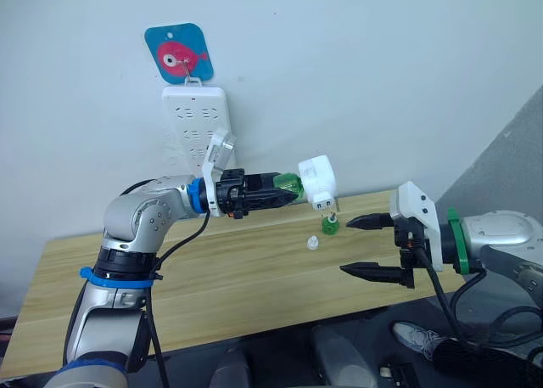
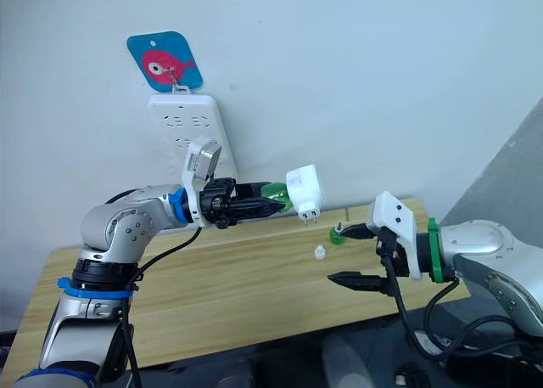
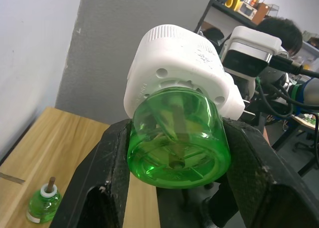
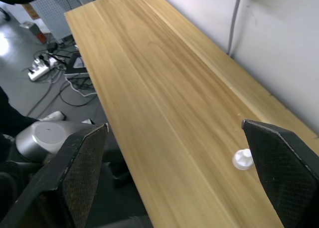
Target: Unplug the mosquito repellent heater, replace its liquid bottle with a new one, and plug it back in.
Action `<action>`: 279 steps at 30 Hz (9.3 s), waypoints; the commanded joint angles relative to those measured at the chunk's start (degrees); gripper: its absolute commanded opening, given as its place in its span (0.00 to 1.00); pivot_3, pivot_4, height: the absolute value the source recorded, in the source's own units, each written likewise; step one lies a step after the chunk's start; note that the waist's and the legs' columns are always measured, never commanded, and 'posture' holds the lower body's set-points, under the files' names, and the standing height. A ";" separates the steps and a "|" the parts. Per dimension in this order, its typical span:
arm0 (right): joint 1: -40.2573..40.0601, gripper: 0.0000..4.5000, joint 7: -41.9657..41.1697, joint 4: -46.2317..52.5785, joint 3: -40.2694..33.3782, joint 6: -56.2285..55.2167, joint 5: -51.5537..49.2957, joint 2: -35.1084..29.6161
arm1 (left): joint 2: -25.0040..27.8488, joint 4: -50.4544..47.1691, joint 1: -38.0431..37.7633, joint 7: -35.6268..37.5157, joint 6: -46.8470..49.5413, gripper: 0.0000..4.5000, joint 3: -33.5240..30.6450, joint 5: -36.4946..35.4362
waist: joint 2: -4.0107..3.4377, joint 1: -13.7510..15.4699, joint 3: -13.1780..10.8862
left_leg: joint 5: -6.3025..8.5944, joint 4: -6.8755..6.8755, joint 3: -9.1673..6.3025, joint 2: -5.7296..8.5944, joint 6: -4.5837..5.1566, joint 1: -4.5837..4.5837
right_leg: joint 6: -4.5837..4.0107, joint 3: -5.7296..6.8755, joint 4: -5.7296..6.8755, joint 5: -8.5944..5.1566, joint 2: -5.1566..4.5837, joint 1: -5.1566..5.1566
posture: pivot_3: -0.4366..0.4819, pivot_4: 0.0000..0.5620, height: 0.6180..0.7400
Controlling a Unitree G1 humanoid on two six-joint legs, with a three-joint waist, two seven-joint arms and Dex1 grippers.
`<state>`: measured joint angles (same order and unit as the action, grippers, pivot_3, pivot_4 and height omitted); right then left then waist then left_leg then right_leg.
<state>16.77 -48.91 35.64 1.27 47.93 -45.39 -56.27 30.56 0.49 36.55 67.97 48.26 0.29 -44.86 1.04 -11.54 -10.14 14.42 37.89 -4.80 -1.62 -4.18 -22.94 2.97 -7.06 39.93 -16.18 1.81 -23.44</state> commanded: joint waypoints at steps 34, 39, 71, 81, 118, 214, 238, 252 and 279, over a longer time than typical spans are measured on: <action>21.22 1.00 -2.94 -33.07 16.00 -92.51 47.28 14.02 | 8.46 4.37 4.51 8.94 18.47 0.51 0.93 -7.59 | -0.09 -3.24 0.88 | -0.01 0.00 -0.26 0.06 -0.03 0.11 | -0.31 0.20 0.09 0.18 -0.12 0.14 | 0.19 0.14 0.97; 22.91 1.00 -3.82 -34.43 16.31 -94.67 46.39 15.39 | 8.89 5.04 5.12 10.32 18.26 0.51 2.03 -6.47 | -0.10 -3.26 0.91 | -0.01 0.02 -0.30 0.08 -0.02 0.12 | -0.31 0.23 0.10 0.18 -0.12 0.16 | 0.19 0.15 0.97; 19.54 0.66 -7.07 -31.04 15.68 -85.39 40.36 16.05 | 10.22 2.10 3.77 13.53 -5.46 0.98 4.64 7.71 | -0.16 -3.31 0.95 | -0.01 0.02 -0.37 0.08 -0.02 0.11 | -0.33 0.27 0.09 0.17 -0.13 0.18 | 0.19 0.17 0.97; 11.40 0.66 -9.29 -13.44 14.53 -38.85 26.60 7.98 | 9.62 1.17 -2.84 13.26 -37.34 0.98 5.32 21.42 | -0.17 -2.83 0.96 | 0.00 0.03 -0.33 0.07 -0.01 0.12 | -0.33 0.22 0.09 0.17 -0.14 0.20 | 0.19 0.19 0.97; 26.27 0.66 -8.27 -3.77 20.44 9.79 18.98 9.18 | 3.38 1.71 2.20 14.27 -20.86 0.98 18.92 26.56 | -0.18 -2.99 0.97 | 0.03 -0.01 -0.34 0.08 0.04 0.05 | -0.28 0.28 0.03 0.13 -0.11 0.16 | 0.17 0.16 0.97; 15.92 0.65 35.45 -14.96 -7.94 10.20 -49.53 32.87 | -0.69 -1.53 0.62 -5.01 20.04 0.58 -6.07 -16.64 | -0.30 -2.95 1.08 | 0.03 -0.03 -0.29 0.03 0.05 0.04 | -0.05 0.21 0.02 0.00 -0.02 0.15 | 0.18 0.13 0.97; 12.63 0.65 35.70 -8.61 -10.62 3.66 -33.57 24.49 | 9.20 -14.15 -24.84 -17.26 -8.97 1.00 -19.33 4.39 | -0.35 -1.82 1.11 | 0.04 -0.15 -0.16 -0.02 0.06 0.01 | -0.06 0.07 -0.02 -0.04 -0.02 0.03 | 0.23 0.19 0.97; 10.21 0.65 30.11 0.17 -2.32 0.54 -14.55 22.28 | 3.72 -10.70 -29.02 -27.97 -31.77 1.00 -20.92 19.57 | -0.28 0.66 1.08 | 0.06 -0.08 0.00 -0.02 0.07 0.04 | -0.06 -0.04 -0.07 -0.04 -0.01 0.05 | 0.25 0.23 0.97; 8.00 0.65 31.37 5.61 -0.55 2.11 -11.50 23.78 | 7.03 13.21 -4.14 -14.83 -32.06 1.00 -11.42 22.17 | -0.21 0.20 1.04 | 0.13 -0.07 -0.10 -0.03 0.19 0.00 | -0.05 0.08 -0.14 -0.04 0.02 0.09 | 0.19 0.23 0.97</action>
<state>24.99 -17.41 38.69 1.50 50.72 -57.02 -32.49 36.30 15.41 30.32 51.39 14.96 -10.92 -20.62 0.83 -11.34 -9.10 14.55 37.82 -4.89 -1.66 -3.99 -22.94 2.91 -6.98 39.78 -16.22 1.83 -23.35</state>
